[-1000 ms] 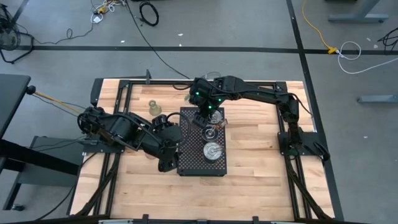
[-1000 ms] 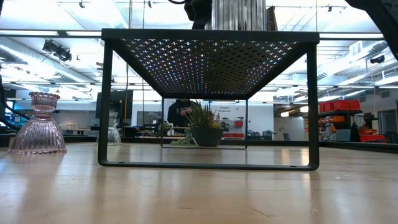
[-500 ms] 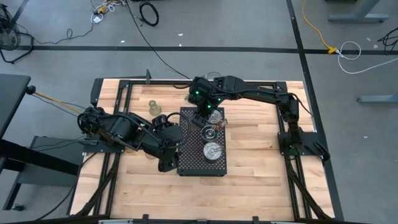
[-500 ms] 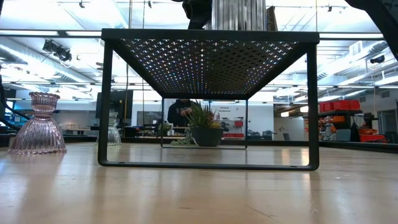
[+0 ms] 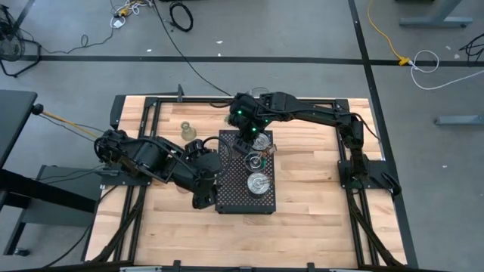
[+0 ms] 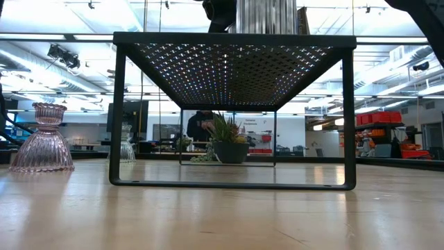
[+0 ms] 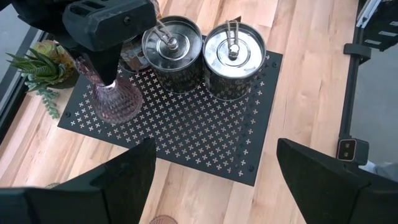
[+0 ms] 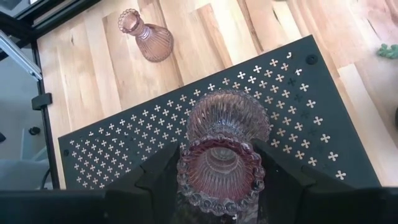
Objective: Pick & Place candle stick holders
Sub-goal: Put the right pink glass candle holder on the shelf, then put the green glass candle holder on the shelf aligned with the other glass candle holder
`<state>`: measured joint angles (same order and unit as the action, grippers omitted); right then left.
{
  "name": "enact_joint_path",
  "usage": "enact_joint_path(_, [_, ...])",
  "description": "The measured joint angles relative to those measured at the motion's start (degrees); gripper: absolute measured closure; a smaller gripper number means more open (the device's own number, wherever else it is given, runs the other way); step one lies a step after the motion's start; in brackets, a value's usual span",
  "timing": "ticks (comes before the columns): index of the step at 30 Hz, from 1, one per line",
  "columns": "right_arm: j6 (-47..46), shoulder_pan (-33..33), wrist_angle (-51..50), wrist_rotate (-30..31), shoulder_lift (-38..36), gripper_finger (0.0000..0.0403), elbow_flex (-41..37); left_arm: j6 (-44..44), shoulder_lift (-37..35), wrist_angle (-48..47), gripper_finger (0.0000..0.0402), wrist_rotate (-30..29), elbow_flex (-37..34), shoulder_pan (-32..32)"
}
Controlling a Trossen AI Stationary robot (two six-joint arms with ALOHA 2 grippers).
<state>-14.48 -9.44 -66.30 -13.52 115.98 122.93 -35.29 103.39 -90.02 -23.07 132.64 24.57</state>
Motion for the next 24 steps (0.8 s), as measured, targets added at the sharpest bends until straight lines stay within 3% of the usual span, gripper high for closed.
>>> enact_joint_path(13, [0.02,0.01,0.27,0.59,0.0,0.0164,0.01,-0.02,0.0,0.0,0.0067,0.2,0.0,0.05])
enact_joint_path(24, [-1.36,-1.34,5.24,-0.04,-0.47,0.0168,0.02,-0.04,0.02,0.02,0.0067,0.24,0.0,0.07])
